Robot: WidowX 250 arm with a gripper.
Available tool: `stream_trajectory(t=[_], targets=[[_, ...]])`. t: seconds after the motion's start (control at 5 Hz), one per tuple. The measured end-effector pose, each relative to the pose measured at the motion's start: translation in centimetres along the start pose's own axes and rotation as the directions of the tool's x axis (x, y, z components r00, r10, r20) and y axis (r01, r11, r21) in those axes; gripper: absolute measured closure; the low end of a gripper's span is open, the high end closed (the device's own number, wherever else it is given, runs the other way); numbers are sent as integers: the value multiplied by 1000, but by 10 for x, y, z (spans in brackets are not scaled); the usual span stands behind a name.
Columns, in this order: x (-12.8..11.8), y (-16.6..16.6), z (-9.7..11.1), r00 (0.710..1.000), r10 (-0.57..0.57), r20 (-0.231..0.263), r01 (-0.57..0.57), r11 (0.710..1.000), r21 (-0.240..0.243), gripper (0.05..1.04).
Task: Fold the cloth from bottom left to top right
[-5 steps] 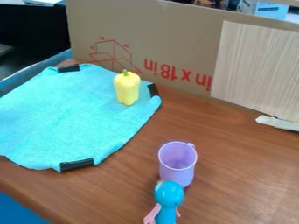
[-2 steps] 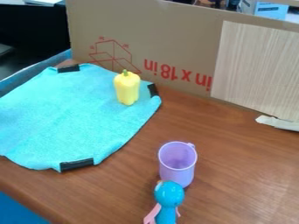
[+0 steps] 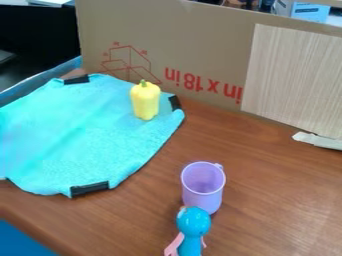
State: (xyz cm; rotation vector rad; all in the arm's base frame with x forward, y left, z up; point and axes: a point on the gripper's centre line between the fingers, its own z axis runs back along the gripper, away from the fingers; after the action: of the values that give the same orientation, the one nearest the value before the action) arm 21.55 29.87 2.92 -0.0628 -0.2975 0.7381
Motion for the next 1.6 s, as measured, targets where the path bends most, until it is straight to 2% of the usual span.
stream_trajectory(t=[0.2,0.6,0.8,1.0,1.2,1.4,1.6], targets=[[-2,-8,11,1000,2,-22,-2,1000,-31,1015],[15,-32,42,998,52,-36,-54,996,-71,1030],[22,-63,58,995,97,4,-97,995,-28,1031],[17,-93,59,992,115,-51,-116,993,-22,1031],[21,-126,63,989,131,-66,-134,990,-41,1031],[30,-161,77,988,139,-69,-144,986,-85,1031],[37,-185,78,983,160,-88,-168,981,-96,1031]])
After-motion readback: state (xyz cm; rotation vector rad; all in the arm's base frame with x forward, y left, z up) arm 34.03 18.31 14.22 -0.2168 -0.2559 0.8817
